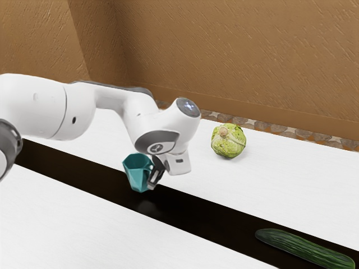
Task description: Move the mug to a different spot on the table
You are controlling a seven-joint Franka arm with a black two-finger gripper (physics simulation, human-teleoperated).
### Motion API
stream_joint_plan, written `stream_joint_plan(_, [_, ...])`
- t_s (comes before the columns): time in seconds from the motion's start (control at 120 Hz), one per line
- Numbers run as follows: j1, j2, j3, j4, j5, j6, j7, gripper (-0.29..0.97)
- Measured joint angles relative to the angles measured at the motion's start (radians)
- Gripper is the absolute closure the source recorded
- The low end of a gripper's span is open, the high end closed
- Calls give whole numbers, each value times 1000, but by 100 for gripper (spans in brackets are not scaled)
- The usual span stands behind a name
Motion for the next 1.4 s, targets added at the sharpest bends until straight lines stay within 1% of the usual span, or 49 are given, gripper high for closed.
stream_joint_plan(0.292, [-68, 0, -15, 7, 0, 10, -52, 74])
stream_joint_plan(0.425, [-70, 8, -26, 10, 3, 0, -69, 74])
stream_joint_plan(0.767, [-68, 76, -28, 26, 12, -11, -100, 74])
stream_joint_plan(0.958, [-67, 90, -28, 27, 11, -13, -111, 73])
stream_joint_plan(1.175, [-68, 105, -27, 35, -4, -23, -112, 53])
stream_joint_plan(1.317, [-68, 107, -27, 36, -10, -28, -110, 32])
stream_joint_plan(1.4, [-69, 107, -27, 36, -12, -29, -109, 22])
